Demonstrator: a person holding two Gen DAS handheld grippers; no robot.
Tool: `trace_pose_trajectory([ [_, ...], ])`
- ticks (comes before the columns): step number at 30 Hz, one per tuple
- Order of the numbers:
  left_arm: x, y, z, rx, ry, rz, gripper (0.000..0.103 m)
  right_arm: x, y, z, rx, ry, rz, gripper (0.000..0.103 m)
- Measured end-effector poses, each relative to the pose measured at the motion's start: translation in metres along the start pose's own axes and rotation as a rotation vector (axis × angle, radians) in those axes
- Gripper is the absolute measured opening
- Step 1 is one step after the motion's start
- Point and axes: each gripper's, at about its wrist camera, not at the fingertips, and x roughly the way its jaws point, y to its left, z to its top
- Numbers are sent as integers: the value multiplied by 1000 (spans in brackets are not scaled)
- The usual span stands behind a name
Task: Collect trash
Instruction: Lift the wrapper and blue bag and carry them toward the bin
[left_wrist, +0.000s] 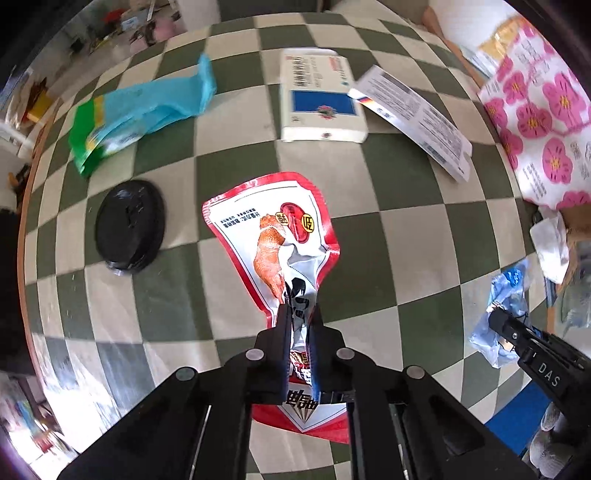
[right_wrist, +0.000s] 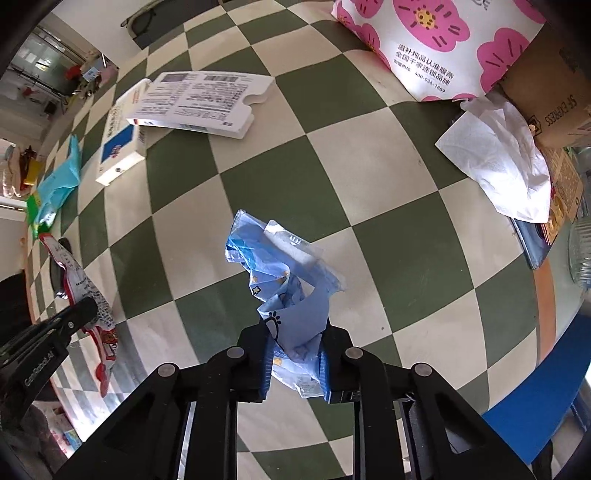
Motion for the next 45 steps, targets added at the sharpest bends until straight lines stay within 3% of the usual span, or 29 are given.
trace_pose_trajectory([
  [8, -37, 35, -14, -46, -67, -4, 5, -26, 0, 7, -26, -33, 55, 20],
  [16, -86, 66, -48, -87, -183, -33, 5, -63, 21, -18, -90, -84, 110, 18],
  [24, -126, 95, -137, -100, -283, -66, 5, -97, 50, -98, -173, -138, 159, 17],
  [30, -133, 113, -228, -92, -283, -98, 5, -109, 56, -204, -194, -154, 172, 17],
  [38, -81, 143, -336, -166, -129, -146, 5, -70, 48, -338, -169, 8, 221, 17],
  [45, 36, 174, -386, -322, 28, -220, 5, 41, 35, -410, -152, 216, 235, 17],
])
